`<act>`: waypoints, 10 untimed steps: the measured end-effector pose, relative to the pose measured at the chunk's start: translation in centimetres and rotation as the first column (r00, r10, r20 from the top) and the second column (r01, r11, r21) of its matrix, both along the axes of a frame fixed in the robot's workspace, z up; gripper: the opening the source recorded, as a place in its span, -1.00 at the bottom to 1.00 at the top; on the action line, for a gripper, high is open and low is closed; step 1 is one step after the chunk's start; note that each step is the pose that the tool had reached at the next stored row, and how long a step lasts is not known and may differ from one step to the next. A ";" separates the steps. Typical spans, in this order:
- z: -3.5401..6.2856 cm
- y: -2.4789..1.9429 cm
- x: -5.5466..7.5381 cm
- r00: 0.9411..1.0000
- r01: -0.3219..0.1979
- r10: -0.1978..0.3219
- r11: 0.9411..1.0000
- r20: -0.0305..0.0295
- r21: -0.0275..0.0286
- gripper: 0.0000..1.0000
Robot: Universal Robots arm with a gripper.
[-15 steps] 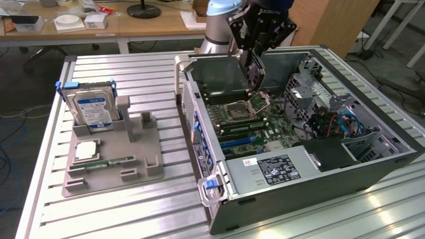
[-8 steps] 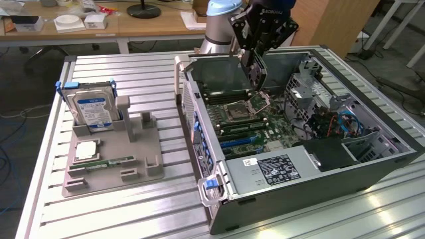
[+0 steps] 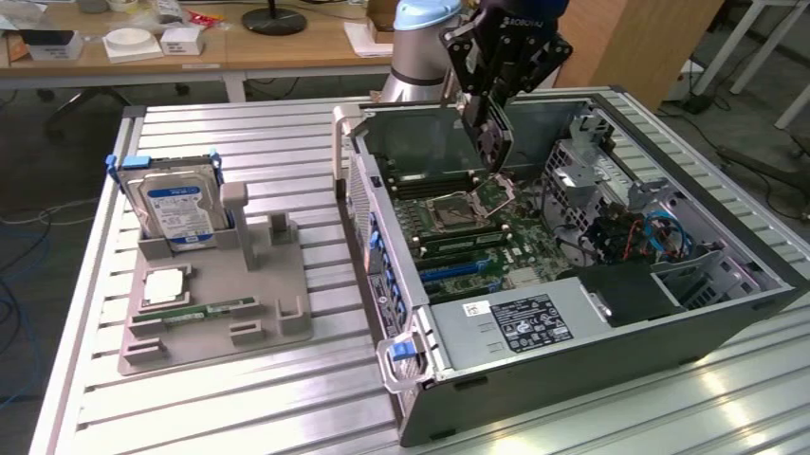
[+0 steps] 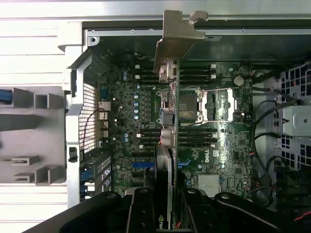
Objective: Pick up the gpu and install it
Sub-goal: 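Pick up the gpu and move the gpu toward the slot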
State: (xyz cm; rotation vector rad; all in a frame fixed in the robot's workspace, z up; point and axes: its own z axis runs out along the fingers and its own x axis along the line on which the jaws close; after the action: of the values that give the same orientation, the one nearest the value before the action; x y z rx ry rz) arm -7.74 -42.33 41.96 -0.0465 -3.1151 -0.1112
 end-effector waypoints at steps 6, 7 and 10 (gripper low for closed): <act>0.00 0.00 0.3 1.000 0.000 0.000 1.000 0.000 0.000 -0.47; 0.00 0.00 0.4 1.000 0.000 0.000 1.000 0.000 0.000 -0.47; 0.00 0.00 0.5 1.000 0.000 0.000 1.000 0.000 0.000 -0.47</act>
State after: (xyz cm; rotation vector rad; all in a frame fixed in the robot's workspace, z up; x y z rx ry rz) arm -7.23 -42.33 41.95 -0.0465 -3.1151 -0.1112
